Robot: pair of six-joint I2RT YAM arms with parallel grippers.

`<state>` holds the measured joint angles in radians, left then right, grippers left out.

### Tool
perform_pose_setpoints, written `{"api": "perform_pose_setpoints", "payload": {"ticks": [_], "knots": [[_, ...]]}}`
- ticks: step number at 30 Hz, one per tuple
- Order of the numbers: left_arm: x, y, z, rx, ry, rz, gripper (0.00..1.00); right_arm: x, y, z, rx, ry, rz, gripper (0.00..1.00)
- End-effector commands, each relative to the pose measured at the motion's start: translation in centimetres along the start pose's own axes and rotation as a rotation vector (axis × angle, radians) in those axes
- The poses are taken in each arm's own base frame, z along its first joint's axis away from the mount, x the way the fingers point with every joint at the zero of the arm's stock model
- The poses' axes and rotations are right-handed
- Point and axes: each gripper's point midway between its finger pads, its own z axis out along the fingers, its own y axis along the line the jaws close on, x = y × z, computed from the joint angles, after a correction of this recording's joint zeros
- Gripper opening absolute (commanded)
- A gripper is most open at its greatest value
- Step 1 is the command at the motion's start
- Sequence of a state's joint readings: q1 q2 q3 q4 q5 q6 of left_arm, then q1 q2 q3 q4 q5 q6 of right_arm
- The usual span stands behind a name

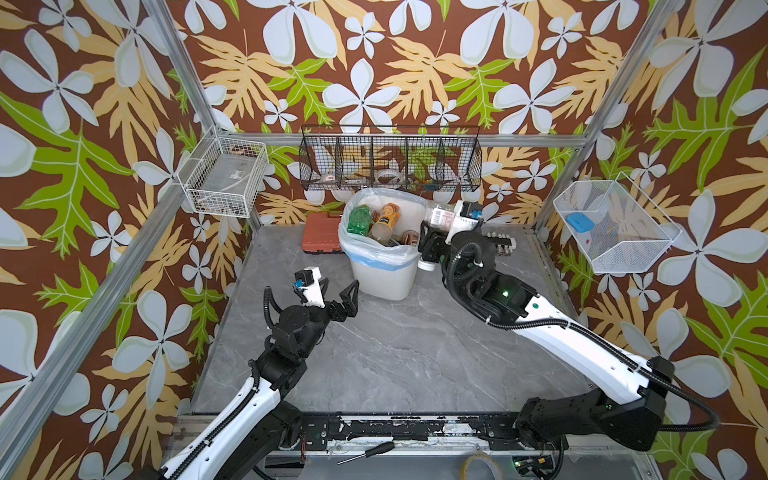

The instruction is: Throw the plastic bottles in the bin

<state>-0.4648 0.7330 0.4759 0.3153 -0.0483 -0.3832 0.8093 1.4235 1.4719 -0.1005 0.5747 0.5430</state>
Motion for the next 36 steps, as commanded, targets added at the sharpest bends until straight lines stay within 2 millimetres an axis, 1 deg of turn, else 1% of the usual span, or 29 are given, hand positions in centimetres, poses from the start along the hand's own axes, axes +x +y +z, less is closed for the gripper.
{"api": "perform_pose_setpoints", "payload": {"ticks": [1,4,10,12,13,14,15,16,18,19,21,23,24,26,27,29,30,32,34,36], "knots": [[-1.0,-3.2,-0.4,0.176,-0.022,0.016,1.00,-1.3,1.8,2.4,-0.054,-0.009,-0.079,0.49],[-1.3,-3.1,-0.5,0.162,-0.022,0.024,1.00,-1.5,2.3,5.1,-0.066,0.017,-0.085,0.49],[-1.4,-2.3,-0.5,0.116,-0.036,0.027,1.00,-1.0,2.6,7.8,-0.053,0.031,-0.098,0.50],[-1.6,-2.1,-0.6,0.100,-0.039,0.031,1.00,-0.6,2.2,8.9,-0.044,0.048,-0.091,0.51],[-1.6,-1.9,-0.6,0.087,-0.041,0.033,1.00,-0.3,1.8,9.4,-0.038,0.061,-0.084,0.53],[-1.6,-1.7,-0.6,0.077,-0.042,0.032,1.00,0.0,1.5,9.9,-0.034,0.071,-0.079,0.56],[-1.5,-1.5,-0.6,0.069,-0.044,0.033,1.00,0.5,1.2,10.4,-0.031,0.087,-0.070,0.66],[-1.5,-1.3,-0.6,0.059,-0.047,0.031,1.00,0.7,0.8,10.8,-0.025,0.099,-0.059,0.79],[-1.4,-0.9,-0.6,0.038,-0.046,0.030,1.00,0.8,-0.1,11.2,-0.005,0.109,-0.042,0.96],[-1.6,-0.8,-0.6,0.029,-0.045,0.031,1.00,0.5,-0.5,11.2,0.001,0.109,-0.039,1.00],[-1.8,-0.6,-0.7,0.012,-0.048,0.036,1.00,-0.3,-1.1,11.0,0.008,0.101,-0.038,1.00],[-1.8,-0.3,-0.7,-0.004,-0.056,0.035,1.00,-1.4,-1.6,10.1,0.014,0.080,-0.037,1.00],[-1.7,-0.1,-0.8,-0.007,-0.059,0.034,1.00,-2.1,-2.0,9.3,0.021,0.063,-0.042,0.99],[-1.6,0.2,-0.8,-0.018,-0.068,0.031,1.00,-3.2,-3.0,7.2,0.036,0.027,-0.043,1.00],[-1.5,0.4,-0.8,-0.027,-0.069,0.030,1.00,-3.2,-4.0,5.9,0.048,0.012,-0.046,1.00],[-1.4,0.8,-0.8,-0.045,-0.070,0.029,1.00,-2.5,-6.1,3.3,0.073,-0.005,-0.054,1.00],[-1.4,0.9,-0.8,-0.054,-0.070,0.031,1.00,-2.2,-7.5,1.7,0.096,-0.016,-0.060,1.00],[-1.2,1.5,-0.8,-0.083,-0.071,0.037,1.00,-0.7,-10.7,-1.2,0.160,-0.026,-0.081,1.00],[-0.9,2.3,-0.9,-0.120,-0.075,0.040,1.00,1.3,-14.6,-4.0,0.257,-0.027,-0.112,1.00],[-0.4,3.4,-1.1,-0.165,-0.086,0.047,1.00,4.1,-19.3,-7.2,0.387,-0.023,-0.147,1.00]]}}
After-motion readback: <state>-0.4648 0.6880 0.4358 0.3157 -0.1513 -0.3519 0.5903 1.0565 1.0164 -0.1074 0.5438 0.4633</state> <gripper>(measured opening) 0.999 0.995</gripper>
